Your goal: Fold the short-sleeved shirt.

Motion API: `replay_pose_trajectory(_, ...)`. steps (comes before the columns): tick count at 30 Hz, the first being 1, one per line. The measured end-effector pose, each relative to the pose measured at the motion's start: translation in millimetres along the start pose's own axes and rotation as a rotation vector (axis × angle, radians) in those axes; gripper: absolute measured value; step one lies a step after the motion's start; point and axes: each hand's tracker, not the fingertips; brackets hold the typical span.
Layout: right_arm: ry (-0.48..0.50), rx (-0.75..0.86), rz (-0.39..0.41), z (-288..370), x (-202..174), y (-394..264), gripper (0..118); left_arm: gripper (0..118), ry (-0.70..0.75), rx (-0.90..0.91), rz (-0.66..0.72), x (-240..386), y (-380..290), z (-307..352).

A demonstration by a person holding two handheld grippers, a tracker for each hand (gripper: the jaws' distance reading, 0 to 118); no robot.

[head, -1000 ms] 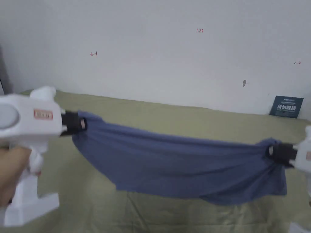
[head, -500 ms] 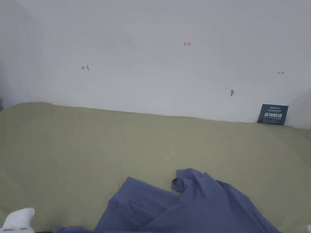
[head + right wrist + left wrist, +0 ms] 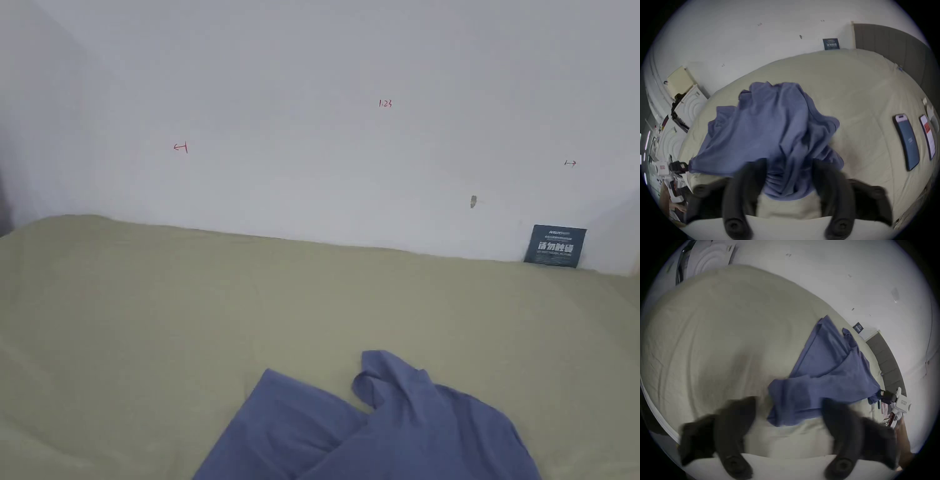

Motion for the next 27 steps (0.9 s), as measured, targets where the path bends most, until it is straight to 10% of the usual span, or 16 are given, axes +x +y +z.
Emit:
replay_pose_trajectory(3,0.002,0.139,0.106,34,-20,14,79,99,-0.039,0.092,-0.131,26,21,32)
replay_pose_trajectory(5,-0.012,0.237,0.169,55,-40,21,51,85,0.006,0.173,-0.243,47,31,47)
replay_pose_trajectory(7,-0.076,0.340,0.229,70,-56,23,0,16,0.049,0.286,-0.329,59,37,56)
replay_pose_trajectory(8,-0.103,0.361,0.258,75,-61,22,0,0,0.057,0.334,-0.353,65,38,60)
replay_pose_trajectory(20,-0.159,0.335,0.279,73,-72,1,0,0,0.105,0.312,-0.366,74,30,38)
replay_pose_trajectory(22,-0.149,0.325,0.260,70,-69,0,0,30,0.113,0.294,-0.364,70,34,31)
replay_pose_trajectory(23,-0.148,0.323,0.256,68,-68,0,0,74,0.113,0.276,-0.370,67,37,27)
replay_pose_trajectory(24,-0.146,0.318,0.254,67,-71,6,0,94,0.110,0.251,-0.374,64,42,22)
replay_pose_trajectory(27,-0.140,0.287,0.239,61,-67,9,0,95,0.044,0.053,-0.356,56,58,2)
